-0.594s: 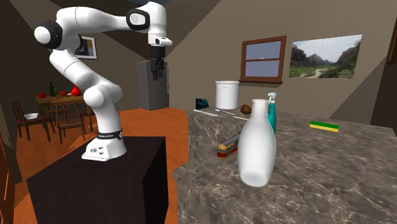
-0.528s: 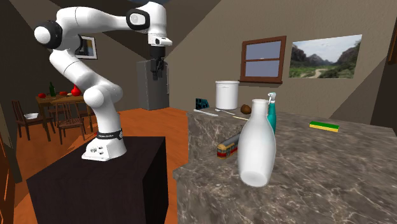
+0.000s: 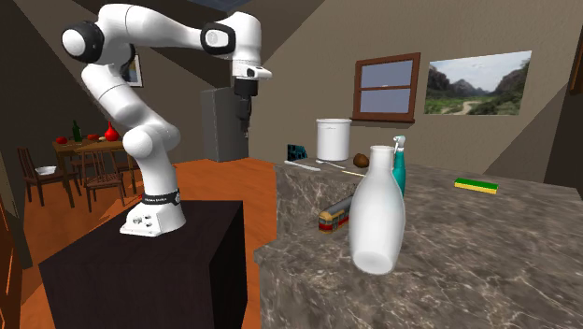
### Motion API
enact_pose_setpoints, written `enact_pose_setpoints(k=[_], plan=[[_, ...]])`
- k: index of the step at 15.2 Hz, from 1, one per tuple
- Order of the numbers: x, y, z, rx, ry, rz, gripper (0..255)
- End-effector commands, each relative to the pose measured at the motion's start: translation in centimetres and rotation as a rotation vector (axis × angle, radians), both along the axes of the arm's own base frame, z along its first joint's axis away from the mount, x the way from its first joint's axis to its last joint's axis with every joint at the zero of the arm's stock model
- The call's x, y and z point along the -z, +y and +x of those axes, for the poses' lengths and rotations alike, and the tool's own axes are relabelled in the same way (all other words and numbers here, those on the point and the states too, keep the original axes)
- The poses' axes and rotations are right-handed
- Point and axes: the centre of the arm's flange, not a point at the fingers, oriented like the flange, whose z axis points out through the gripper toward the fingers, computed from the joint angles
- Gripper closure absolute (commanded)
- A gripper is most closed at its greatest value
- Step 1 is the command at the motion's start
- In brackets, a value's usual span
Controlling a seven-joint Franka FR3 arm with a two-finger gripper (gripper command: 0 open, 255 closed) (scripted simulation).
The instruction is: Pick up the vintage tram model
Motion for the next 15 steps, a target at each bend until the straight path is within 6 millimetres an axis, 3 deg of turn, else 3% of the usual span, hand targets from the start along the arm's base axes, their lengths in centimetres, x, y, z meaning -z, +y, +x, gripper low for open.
enact_pose_setpoints(k=[1, 15], plan=[[1.2, -1.4, 1.8, -0.04, -0.003, -0.007, 0], [9.2, -9.3, 15.9, -0.305, -0.018, -0.048, 0]])
